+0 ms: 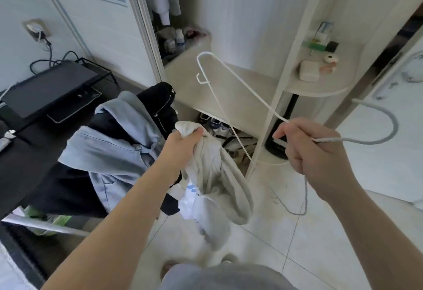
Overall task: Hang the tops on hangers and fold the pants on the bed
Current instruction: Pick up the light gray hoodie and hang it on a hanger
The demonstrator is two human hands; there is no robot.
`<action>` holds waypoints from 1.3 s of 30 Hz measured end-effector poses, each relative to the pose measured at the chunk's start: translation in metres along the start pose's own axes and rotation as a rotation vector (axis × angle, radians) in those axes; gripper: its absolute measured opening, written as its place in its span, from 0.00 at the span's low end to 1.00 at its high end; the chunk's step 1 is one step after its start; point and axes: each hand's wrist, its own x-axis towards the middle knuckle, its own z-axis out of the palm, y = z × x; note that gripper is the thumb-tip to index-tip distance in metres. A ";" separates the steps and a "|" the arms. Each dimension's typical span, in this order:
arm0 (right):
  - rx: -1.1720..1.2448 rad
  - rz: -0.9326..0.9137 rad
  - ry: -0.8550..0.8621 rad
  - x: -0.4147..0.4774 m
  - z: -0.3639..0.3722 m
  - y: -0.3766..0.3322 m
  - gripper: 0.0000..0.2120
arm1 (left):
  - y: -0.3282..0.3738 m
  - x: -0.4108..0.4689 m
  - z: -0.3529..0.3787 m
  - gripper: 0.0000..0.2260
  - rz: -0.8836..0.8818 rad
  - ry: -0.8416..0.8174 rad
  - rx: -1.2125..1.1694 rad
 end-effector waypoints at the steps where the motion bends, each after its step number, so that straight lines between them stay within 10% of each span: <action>1: -0.041 0.024 -0.011 -0.004 0.000 0.003 0.13 | -0.007 -0.001 0.002 0.13 -0.024 0.013 -0.013; 24: -0.331 0.344 -0.320 -0.043 -0.046 0.043 0.16 | 0.012 -0.012 0.000 0.08 0.182 0.028 0.062; 39: -0.063 0.258 0.008 -0.042 0.045 0.077 0.14 | 0.054 -0.070 0.013 0.10 0.354 -0.187 0.287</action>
